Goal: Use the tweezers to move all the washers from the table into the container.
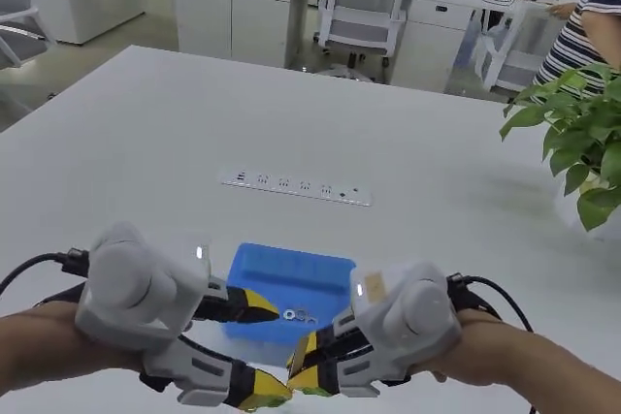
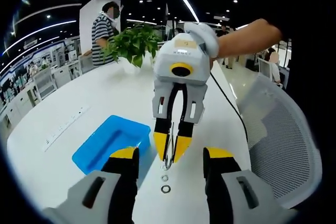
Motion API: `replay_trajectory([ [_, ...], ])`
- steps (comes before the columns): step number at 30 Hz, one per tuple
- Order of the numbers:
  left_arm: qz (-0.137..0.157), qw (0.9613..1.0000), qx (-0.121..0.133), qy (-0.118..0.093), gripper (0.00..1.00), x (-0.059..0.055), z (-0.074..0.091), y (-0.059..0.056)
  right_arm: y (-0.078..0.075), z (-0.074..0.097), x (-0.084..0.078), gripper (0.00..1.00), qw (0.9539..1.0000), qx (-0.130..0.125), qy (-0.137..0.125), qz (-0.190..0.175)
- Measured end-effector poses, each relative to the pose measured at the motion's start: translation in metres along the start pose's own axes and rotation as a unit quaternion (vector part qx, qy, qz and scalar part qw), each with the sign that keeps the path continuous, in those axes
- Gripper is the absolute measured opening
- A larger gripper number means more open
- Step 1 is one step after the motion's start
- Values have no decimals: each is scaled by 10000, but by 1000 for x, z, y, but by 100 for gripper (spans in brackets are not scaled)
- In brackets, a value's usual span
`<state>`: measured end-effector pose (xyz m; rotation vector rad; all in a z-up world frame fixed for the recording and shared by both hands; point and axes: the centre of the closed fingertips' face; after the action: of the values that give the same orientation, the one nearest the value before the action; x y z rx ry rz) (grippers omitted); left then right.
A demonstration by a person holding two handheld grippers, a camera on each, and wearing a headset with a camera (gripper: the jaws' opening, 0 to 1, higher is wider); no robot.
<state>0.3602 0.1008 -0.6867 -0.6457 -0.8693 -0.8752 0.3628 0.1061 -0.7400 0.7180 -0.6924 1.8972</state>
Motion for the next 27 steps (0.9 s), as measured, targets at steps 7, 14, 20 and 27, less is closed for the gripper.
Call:
replay_trajectory([
  [7, 305, 9992, 141, -193, 73, -2, 6, -1, -7, 8, 5, 9, 10000, -63, -37, -59],
  [14, 570, 9974, 274, -355, 84, -4, 12, 0, -17, 17, 15, 9, 9997, -145, -131, -131],
  [20, 679, 9958, 413, -454, 93, -6, 17, 2, -25, 22, 19, 9, 9997, -157, -140, -124],
  [27, 865, 9942, 467, -446, 99, -11, 21, 4, -38, 26, 26, 9, 9995, -223, -192, -133],
])
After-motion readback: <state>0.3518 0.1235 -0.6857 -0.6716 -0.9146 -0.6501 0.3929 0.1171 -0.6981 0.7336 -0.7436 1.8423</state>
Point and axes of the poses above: the centre of the closed fingertips' face, and the gripper's own axes: z roughly backward along the fingers, y roughly to its left, x roughly out of its top, and after that the axes turned 8 degrees about z, right-handed
